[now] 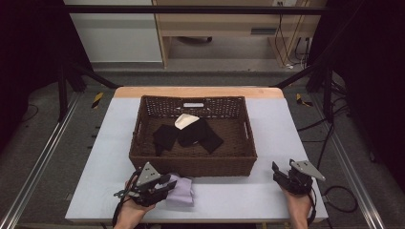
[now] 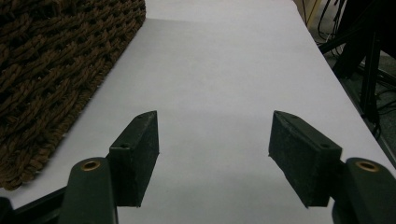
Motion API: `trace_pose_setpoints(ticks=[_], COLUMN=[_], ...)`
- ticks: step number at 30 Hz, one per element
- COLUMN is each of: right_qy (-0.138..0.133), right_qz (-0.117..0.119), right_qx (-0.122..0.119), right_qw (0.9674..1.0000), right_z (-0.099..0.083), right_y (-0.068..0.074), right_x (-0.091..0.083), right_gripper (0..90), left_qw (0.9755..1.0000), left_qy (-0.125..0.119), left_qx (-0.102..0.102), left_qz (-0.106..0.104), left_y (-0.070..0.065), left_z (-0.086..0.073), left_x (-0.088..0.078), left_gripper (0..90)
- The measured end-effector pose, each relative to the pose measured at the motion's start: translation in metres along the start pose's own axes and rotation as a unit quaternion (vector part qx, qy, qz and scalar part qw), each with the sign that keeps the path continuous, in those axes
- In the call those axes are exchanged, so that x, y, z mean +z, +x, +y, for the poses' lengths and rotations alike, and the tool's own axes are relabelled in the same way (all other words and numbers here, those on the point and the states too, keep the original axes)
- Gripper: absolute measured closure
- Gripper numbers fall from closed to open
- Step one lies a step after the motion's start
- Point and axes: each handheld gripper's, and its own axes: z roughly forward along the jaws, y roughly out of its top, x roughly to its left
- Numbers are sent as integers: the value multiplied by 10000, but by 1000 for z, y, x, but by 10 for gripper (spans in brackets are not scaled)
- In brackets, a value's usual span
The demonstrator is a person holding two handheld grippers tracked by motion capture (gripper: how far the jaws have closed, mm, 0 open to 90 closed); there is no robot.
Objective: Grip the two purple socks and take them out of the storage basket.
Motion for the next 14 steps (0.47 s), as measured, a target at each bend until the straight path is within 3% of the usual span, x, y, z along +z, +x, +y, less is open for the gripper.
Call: trace_pose_setpoints(ticks=[5,11,14], right_qy=[-18,-9,-20], right_qz=[-8,-1,-8], right_qx=[-1,13,-2], right_qw=[10000,10000,10000], right_z=[0,0,0], right_y=[0,0,0], right_x=[-1,-1,-1], right_gripper=[325,307,295], left_qw=[9994,9974,9966], left_qy=[-140,24,67], left_qx=[-161,-127,-290], left_qz=[286,705,767], left_y=[14,32,41], left_z=[-5,-23,-28], left_x=[-13,-22,-24], left_gripper=[474,423,388])
